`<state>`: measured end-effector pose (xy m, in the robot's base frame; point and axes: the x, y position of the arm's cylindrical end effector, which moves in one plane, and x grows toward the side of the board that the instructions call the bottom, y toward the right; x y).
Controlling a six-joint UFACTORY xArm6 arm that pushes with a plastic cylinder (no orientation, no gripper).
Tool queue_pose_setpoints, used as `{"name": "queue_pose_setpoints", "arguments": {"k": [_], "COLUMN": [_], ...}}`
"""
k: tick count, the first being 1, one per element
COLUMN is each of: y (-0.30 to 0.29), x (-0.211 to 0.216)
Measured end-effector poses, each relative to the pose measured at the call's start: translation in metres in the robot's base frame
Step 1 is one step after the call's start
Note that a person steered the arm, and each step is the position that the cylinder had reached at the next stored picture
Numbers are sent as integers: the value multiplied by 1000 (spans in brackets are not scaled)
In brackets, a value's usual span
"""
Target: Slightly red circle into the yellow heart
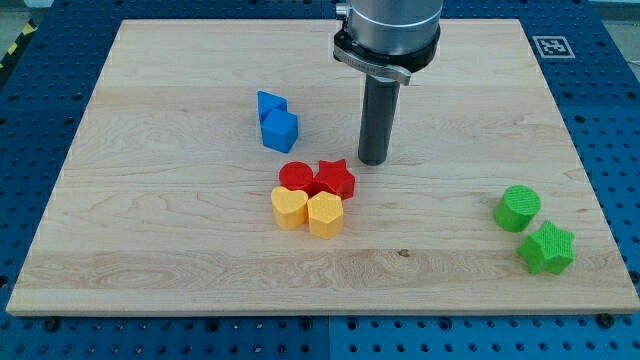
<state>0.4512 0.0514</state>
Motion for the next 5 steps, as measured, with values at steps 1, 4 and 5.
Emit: {"name": "queue_pose_setpoints", "arguments": {"k": [1,4,5], "y": [-35,-105,-113], "x": [0,18,51]}}
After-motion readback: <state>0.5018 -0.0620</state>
